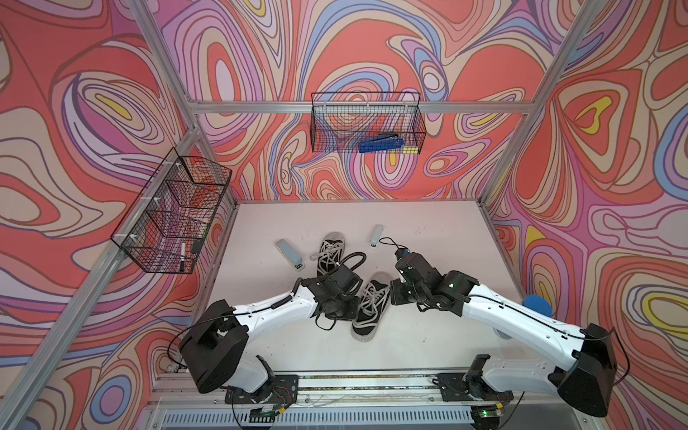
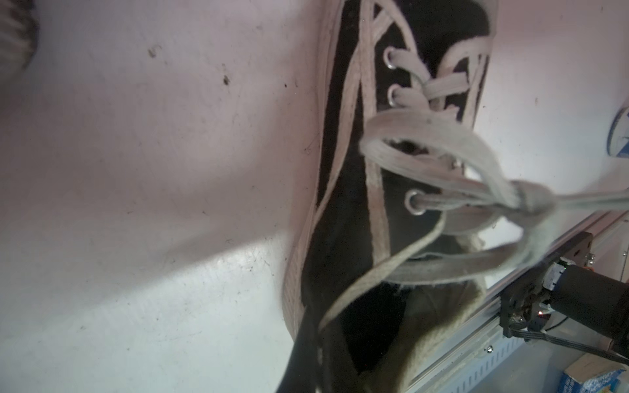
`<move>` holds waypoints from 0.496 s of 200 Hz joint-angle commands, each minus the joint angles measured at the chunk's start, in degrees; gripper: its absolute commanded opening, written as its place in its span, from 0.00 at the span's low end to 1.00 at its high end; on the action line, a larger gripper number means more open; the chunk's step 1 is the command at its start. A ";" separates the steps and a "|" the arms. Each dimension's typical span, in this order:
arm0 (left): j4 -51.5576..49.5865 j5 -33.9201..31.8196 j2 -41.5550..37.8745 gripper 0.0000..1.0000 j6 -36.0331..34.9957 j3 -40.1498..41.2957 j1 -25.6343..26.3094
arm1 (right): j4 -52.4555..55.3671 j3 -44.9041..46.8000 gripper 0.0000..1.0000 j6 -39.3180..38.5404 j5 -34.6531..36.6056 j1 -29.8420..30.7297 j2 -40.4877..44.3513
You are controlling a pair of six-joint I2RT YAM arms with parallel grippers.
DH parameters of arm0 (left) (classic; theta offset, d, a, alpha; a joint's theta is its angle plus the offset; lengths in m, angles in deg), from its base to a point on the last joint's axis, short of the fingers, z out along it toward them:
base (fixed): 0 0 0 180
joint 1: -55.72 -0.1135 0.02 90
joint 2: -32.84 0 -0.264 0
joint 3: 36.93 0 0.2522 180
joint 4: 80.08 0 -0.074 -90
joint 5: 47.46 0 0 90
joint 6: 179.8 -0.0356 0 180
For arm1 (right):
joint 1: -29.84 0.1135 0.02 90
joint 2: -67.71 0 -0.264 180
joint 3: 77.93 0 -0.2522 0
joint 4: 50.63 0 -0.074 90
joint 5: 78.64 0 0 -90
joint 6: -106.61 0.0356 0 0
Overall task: Remove the insole from the shoe
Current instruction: Untie the shoelace on the shoe.
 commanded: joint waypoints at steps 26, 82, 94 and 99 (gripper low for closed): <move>-2.99 -5.78 -2.77 0.00 3.17 1.37 -0.40 | -0.57 -5.43 0.00 2.94 3.42 -4.99 2.25; -2.63 -6.41 -3.91 0.00 5.03 3.09 -0.31 | -1.12 -9.40 0.00 4.06 6.22 -6.96 -0.73; -2.61 -6.58 -4.35 0.00 5.63 3.61 -0.31 | -1.32 -9.87 0.00 4.34 6.87 -8.13 -0.68; -2.63 -6.71 -4.54 0.00 5.86 3.81 -0.18 | -1.49 -10.03 0.00 4.48 6.98 -8.62 -0.69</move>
